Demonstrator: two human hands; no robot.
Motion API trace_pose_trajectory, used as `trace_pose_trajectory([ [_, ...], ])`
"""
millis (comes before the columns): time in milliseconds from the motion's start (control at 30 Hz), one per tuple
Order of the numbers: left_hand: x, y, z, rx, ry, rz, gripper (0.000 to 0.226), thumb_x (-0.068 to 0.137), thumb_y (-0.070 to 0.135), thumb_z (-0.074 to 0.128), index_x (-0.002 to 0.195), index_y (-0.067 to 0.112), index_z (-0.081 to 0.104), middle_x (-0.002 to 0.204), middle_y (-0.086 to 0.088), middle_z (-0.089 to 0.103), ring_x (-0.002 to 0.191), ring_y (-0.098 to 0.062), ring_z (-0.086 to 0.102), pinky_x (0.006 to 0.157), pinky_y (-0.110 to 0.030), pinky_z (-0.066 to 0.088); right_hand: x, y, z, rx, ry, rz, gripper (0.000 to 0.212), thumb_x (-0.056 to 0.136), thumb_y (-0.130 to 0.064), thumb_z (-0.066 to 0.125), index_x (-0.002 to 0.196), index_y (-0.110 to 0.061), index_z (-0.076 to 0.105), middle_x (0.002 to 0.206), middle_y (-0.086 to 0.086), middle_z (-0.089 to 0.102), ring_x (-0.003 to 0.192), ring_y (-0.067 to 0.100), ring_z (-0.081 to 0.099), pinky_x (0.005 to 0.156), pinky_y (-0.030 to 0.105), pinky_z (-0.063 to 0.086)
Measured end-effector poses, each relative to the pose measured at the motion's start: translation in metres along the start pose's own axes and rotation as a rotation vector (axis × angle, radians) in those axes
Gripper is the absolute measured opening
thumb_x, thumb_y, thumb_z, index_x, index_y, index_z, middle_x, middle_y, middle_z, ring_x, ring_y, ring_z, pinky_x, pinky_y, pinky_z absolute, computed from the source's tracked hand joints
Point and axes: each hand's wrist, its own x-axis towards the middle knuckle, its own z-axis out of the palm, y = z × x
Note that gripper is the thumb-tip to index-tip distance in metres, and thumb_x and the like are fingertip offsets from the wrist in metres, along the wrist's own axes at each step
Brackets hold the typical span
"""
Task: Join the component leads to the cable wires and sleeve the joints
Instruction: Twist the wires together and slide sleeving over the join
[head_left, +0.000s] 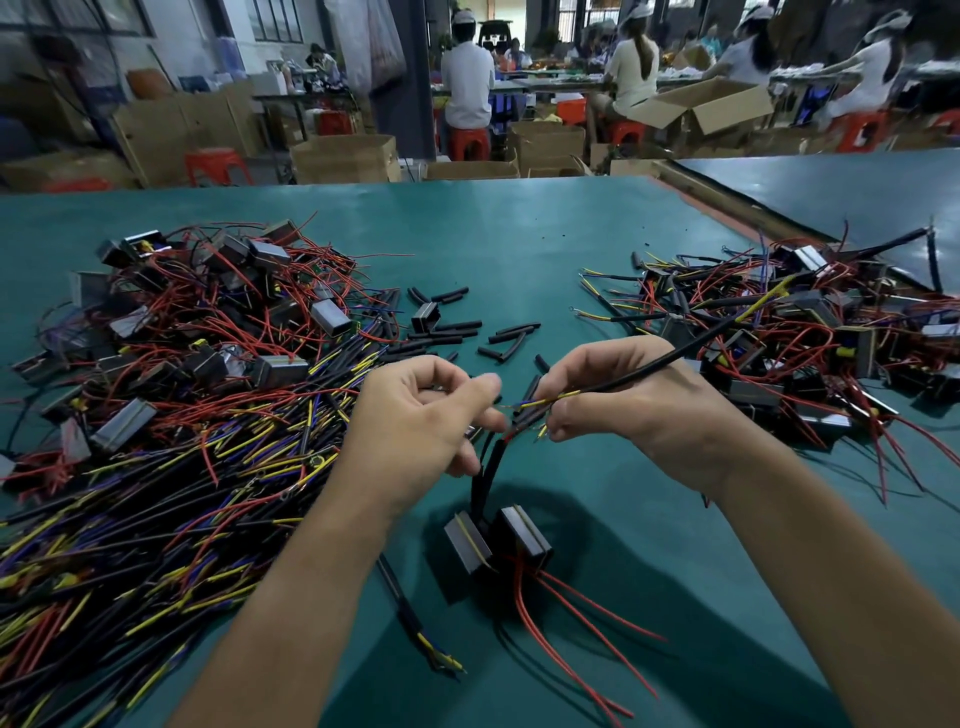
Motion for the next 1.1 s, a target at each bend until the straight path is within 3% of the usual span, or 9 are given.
trace_pose_trajectory([
  [100, 0.003, -0.004, -0.005, 0.139, 0.019, -0.043, 0.004, 0.084, 0.003, 0.068, 0.084, 0.005, 0.065, 0.065, -0.004, 0.071, 0.042, -0.010, 0.051, 0.043, -0.015, 0.042, -0.001, 0.000, 0.000, 0.012, -0.003, 0.005, 0.016, 0.081, 0.016, 0.064, 0.078, 0.002, 0.072, 0.068, 0.015, 0.067, 0.060, 0.019, 0.063, 0.068, 0.026, 0.059],
  [300, 0.001, -0.009, -0.006, 0.245, -0.196, -0.117, 0.018, 0.084, 0.004, 0.069, 0.077, 0.020, 0.076, 0.084, -0.006, 0.076, 0.068, -0.009, 0.058, 0.052, -0.014, 0.044, -0.001, -0.001, 0.002, 0.031, -0.001, -0.003, 0.014, 0.083, 0.009, 0.066, 0.076, -0.001, 0.071, 0.064, 0.010, 0.067, 0.057, 0.017, 0.062, 0.065, 0.026, 0.059],
  [433, 0.002, -0.009, -0.009, 0.210, -0.207, -0.091, 0.030, 0.082, 0.001, 0.072, 0.066, 0.025, 0.076, 0.073, -0.002, 0.075, 0.064, -0.008, 0.060, 0.053, -0.015, 0.046, 0.000, -0.001, 0.001, 0.019, 0.013, 0.004, 0.017, 0.083, 0.015, 0.063, 0.079, -0.001, 0.069, 0.069, 0.008, 0.070, 0.059, 0.016, 0.063, 0.065, 0.027, 0.059],
  [600, 0.002, -0.009, -0.008, 0.184, -0.241, -0.103, 0.029, 0.080, 0.001, 0.074, 0.066, 0.026, 0.078, 0.067, -0.002, 0.073, 0.060, -0.008, 0.059, 0.054, -0.019, 0.047, 0.000, -0.002, 0.002, -0.010, 0.028, 0.009, 0.020, 0.083, 0.018, 0.060, 0.081, -0.001, 0.068, 0.076, 0.009, 0.072, 0.062, 0.017, 0.065, 0.067, 0.027, 0.060],
  [700, 0.001, -0.011, -0.008, 0.149, -0.238, -0.104, 0.015, 0.076, 0.001, 0.077, 0.077, 0.016, 0.076, 0.063, -0.001, 0.071, 0.056, -0.008, 0.059, 0.053, -0.020, 0.048, -0.001, -0.002, 0.003, -0.024, 0.033, -0.005, 0.021, 0.083, 0.019, 0.059, 0.081, 0.000, 0.068, 0.077, 0.010, 0.072, 0.064, 0.019, 0.064, 0.068, 0.030, 0.059],
  [833, 0.003, -0.014, -0.007, 0.145, -0.237, -0.056, 0.020, 0.077, 0.004, 0.078, 0.091, 0.016, 0.069, 0.066, -0.005, 0.073, 0.058, -0.009, 0.061, 0.052, -0.020, 0.048, -0.002, -0.003, 0.005, -0.036, 0.019, -0.013, 0.023, 0.083, 0.020, 0.058, 0.080, 0.000, 0.067, 0.078, 0.012, 0.072, 0.068, 0.023, 0.064, 0.072, 0.033, 0.059],
  [900, 0.005, -0.015, -0.005, 0.164, -0.233, -0.015, 0.018, 0.078, 0.005, 0.077, 0.085, 0.021, 0.072, 0.071, -0.012, 0.073, 0.063, -0.014, 0.062, 0.057, -0.023, 0.047, -0.002, -0.004, 0.005, -0.055, 0.004, -0.018, 0.025, 0.083, 0.021, 0.055, 0.081, 0.000, 0.067, 0.080, 0.013, 0.072, 0.069, 0.024, 0.065, 0.074, 0.035, 0.059],
  [1000, 0.006, -0.017, -0.004, 0.192, -0.241, 0.020, 0.025, 0.081, 0.005, 0.075, 0.072, 0.029, 0.076, 0.071, -0.007, 0.074, 0.064, -0.016, 0.062, 0.060, -0.030, 0.045, -0.003, -0.004, 0.005, -0.074, -0.023, -0.018, 0.026, 0.084, 0.022, 0.051, 0.081, 0.002, 0.067, 0.081, 0.014, 0.073, 0.071, 0.025, 0.066, 0.075, 0.036, 0.059],
  [1100, 0.007, -0.019, -0.005, 0.195, -0.237, 0.029, 0.022, 0.080, 0.003, 0.075, 0.066, 0.020, 0.074, 0.069, -0.005, 0.074, 0.060, -0.012, 0.063, 0.059, -0.027, 0.048, -0.003, -0.004, 0.006, -0.104, -0.037, -0.018, 0.020, 0.084, 0.021, 0.054, 0.083, 0.005, 0.068, 0.082, 0.016, 0.073, 0.073, 0.026, 0.067, 0.077, 0.037, 0.060],
])
